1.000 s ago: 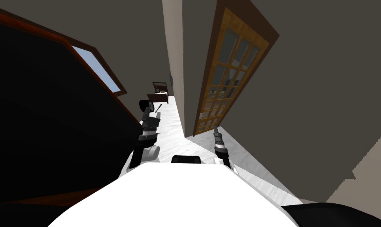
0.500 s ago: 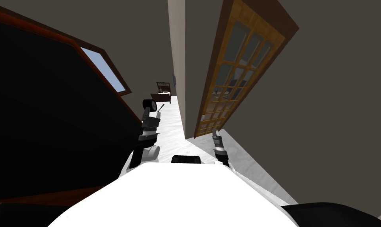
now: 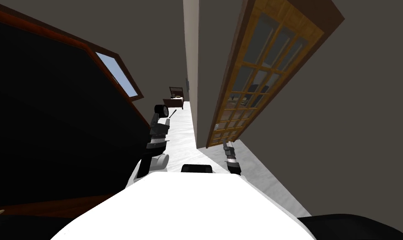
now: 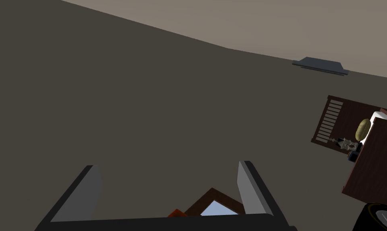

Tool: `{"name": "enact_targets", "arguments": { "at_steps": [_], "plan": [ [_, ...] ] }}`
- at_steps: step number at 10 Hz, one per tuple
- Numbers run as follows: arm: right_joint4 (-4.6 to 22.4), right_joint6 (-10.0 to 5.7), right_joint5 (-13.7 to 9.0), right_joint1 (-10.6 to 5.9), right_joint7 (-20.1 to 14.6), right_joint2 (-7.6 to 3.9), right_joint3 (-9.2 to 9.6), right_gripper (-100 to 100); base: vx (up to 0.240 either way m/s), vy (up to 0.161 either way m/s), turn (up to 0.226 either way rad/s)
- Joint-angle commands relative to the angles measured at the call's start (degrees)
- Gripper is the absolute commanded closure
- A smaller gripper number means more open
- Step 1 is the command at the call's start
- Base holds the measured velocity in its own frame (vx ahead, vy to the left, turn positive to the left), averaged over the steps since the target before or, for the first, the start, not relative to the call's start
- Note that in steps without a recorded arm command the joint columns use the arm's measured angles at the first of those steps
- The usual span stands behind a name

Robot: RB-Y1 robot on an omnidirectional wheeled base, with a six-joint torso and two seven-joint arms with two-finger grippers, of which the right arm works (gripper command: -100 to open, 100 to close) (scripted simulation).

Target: Pull the door open

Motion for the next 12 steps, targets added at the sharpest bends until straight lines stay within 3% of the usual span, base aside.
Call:
{"name": "enact_targets", "arguments": {
  "at_steps": [1, 12],
  "plan": [
    [1.9, -0.96, 0.8, 0.22, 2.3, 0.04, -0.32, -100, 0.086, -0.045, 0.126],
    [13.9, -6.71, 5.8, 1.19, 16.1, 1.34, -2.23, -100, 0.083, -0.054, 0.1]
  ]
}}
